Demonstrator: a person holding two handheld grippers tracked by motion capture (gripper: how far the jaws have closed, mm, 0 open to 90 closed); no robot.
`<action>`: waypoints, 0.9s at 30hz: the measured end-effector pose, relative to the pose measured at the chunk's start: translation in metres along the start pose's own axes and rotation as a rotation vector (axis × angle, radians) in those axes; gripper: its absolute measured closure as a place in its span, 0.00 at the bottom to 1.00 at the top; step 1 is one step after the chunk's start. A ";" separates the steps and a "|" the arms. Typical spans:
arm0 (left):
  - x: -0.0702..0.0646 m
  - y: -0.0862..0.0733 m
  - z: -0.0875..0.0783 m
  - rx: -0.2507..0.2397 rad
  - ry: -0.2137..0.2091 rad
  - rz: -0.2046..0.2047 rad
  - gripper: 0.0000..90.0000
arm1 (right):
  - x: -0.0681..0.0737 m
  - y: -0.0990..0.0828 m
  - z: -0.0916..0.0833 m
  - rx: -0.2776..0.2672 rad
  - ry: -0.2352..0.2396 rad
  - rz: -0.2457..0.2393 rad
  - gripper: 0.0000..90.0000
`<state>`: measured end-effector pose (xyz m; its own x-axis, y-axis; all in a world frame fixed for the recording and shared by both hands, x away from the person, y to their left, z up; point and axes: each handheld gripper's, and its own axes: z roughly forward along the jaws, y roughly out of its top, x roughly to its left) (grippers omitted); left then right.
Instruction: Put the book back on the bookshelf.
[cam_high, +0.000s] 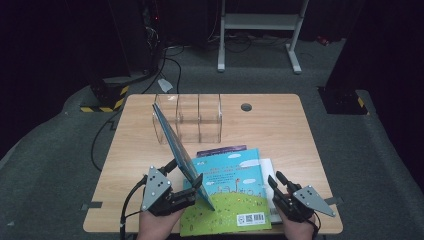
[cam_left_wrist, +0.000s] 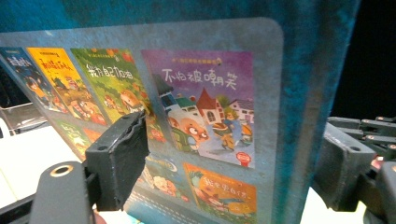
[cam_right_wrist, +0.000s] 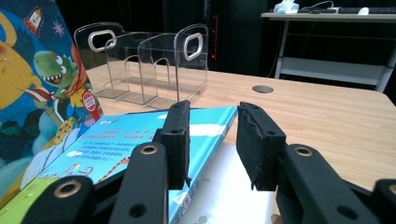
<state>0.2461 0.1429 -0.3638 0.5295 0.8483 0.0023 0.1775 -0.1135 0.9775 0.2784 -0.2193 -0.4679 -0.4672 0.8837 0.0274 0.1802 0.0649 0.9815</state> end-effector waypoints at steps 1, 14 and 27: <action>0.001 0.000 -0.001 0.000 0.002 0.002 0.25 | 0.000 0.000 0.000 0.000 0.000 0.002 0.72; 0.009 -0.001 -0.010 0.005 0.019 -0.004 0.34 | 0.000 0.001 0.002 -0.006 0.003 0.006 0.73; 0.011 -0.002 -0.020 0.014 0.048 0.001 0.38 | -0.009 0.007 0.009 -0.030 -0.010 0.037 0.74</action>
<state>0.2344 0.1629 -0.3618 0.4893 0.8720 0.0134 0.1893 -0.1212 0.9744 0.2916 -0.2230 -0.4631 -0.4523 0.8897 0.0621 0.1713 0.0184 0.9850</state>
